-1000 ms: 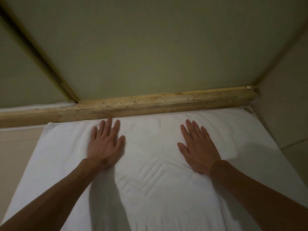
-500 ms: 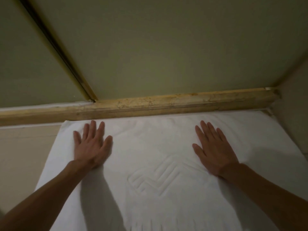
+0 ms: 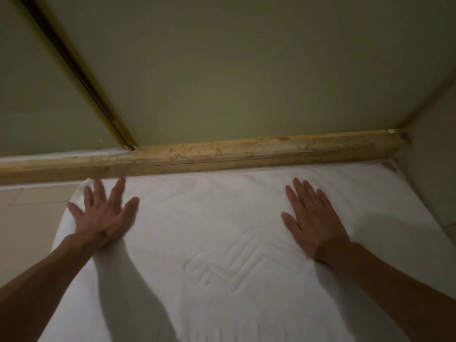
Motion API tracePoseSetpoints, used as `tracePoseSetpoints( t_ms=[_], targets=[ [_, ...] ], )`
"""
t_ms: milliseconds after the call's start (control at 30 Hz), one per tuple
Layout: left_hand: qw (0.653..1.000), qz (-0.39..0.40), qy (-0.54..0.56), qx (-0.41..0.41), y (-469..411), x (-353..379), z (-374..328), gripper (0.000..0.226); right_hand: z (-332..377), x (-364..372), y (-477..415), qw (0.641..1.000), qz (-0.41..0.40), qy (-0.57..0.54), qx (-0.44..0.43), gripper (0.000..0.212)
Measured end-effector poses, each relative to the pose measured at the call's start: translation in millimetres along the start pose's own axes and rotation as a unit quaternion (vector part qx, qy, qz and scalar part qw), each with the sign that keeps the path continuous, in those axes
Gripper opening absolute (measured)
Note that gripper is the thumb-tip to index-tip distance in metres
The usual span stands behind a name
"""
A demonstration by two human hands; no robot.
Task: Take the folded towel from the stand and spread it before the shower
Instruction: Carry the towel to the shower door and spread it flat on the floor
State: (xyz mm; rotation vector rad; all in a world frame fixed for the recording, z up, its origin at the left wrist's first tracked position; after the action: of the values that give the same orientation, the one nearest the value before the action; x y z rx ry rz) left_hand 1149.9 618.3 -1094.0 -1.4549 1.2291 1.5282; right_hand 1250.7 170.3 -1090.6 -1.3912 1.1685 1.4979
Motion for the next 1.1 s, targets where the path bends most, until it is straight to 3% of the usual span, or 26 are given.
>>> tracePoseSetpoints(
  t_ms=[400, 633, 1100],
  targets=[
    [0.999, 0.020, 0.033, 0.027, 10, -10, -31, 0.099, 4, -4, 4, 1.000, 0.024, -0.004, -0.011, 0.066],
    [0.994, -0.009, 0.050, 0.101, 35, -24, -110, 0.078, 26, -23, 33, 0.998, 0.013, -0.034, -0.047, 0.063],
    [0.965, 0.011, 0.032, 0.258, 141, 25, -270, 0.067, 34, -11, 121, 0.997, 0.034, -0.050, -0.049, 0.064]
  ],
)
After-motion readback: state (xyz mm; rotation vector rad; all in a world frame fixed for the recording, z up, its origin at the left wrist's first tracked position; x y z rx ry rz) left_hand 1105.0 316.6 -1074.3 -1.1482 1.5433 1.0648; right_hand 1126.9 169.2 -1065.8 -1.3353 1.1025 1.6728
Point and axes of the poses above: each hand's wrist, its own y-axis away from the middle knuckle, its own x-axis out of the palm, z = x × y, the point moved 9 cm from there along -y, towards the middle knuckle, and after that the axes turned 10 degrees about x, right-handed, at the moved point
